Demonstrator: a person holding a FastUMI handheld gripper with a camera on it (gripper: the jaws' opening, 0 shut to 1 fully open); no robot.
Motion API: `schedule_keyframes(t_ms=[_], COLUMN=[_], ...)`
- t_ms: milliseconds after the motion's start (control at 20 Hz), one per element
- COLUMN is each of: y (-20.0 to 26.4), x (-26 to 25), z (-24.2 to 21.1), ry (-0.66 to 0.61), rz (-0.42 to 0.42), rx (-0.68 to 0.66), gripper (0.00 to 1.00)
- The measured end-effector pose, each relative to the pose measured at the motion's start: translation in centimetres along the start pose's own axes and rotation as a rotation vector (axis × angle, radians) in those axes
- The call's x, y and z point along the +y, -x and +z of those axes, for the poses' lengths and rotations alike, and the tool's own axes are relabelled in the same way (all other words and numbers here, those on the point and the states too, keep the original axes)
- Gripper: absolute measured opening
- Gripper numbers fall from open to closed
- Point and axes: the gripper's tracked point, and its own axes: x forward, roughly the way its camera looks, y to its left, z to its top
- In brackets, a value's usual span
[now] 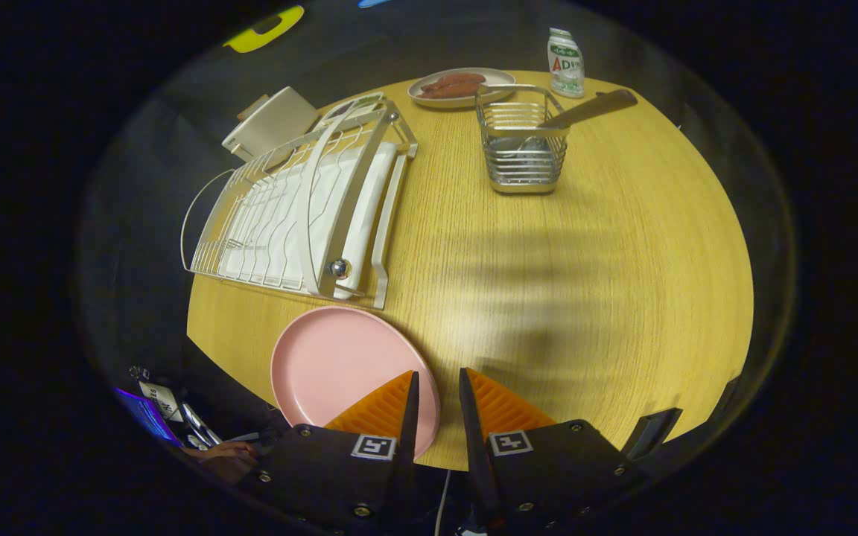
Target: Take the plate from the dish rack, then take the spoon from the basket and place it into the plate.
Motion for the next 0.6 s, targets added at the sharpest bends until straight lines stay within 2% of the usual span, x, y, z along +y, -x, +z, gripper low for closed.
schedule_keyframes(t_ms=[200,500,600], y=[1.7,6.1,6.5], x=[-1.3,-5.7,-7.5], z=[2.5,9.5,10.8], ry=[0.019,0.018,0.016], rz=[-0.047,-0.169,-0.225], rx=[-0.187,-0.757,-0.867], gripper=[0.31,0.31,0.31])
